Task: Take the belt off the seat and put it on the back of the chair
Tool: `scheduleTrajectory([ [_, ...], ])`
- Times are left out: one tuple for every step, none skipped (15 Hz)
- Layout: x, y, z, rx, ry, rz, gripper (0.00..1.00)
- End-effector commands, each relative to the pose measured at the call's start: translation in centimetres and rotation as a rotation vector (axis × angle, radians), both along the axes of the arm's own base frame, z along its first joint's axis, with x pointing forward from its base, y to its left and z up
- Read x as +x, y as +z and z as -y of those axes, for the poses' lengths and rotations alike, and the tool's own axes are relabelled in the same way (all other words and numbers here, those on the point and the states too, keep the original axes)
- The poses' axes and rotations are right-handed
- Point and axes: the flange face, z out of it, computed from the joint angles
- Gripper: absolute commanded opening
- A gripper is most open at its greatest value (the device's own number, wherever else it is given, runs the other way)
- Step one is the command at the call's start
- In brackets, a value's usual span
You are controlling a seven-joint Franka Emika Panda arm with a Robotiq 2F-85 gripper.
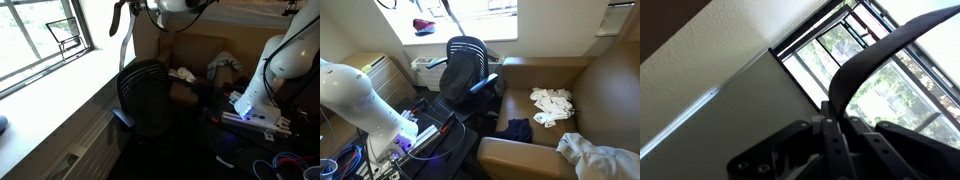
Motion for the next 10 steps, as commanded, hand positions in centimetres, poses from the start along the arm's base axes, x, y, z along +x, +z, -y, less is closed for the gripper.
scheduleTrajectory([
  [-2.5, 0.9, 1.4, -0.119, 0.063, -0.082, 0.01],
  [-2.8, 1.3, 1.7, -0.151, 0.079, -0.091, 0.01],
  [-3.0, 1.6, 2.0, -0.19, 0.087, -0.086, 0.01],
  [-1.7, 1.0, 0.9, -0.128, 0.066, -0.069, 0.04],
  [-2.0, 1.4, 1.2, -0.151, 0.075, -0.07, 0.04],
  [-2.2, 1.6, 1.3, -0.161, 0.076, -0.068, 0.04],
  [-2.3, 1.6, 1.4, -0.167, 0.077, -0.068, 0.04],
  [-2.2, -0.1, 2.0, -0.199, 0.06, -0.118, 0.01],
  [-2.6, -2.2, 2.5, -0.231, 0.065, -0.185, 0.01],
  [-3.5, -4.4, 3.0, -0.239, 0.063, -0.238, 0.01],
])
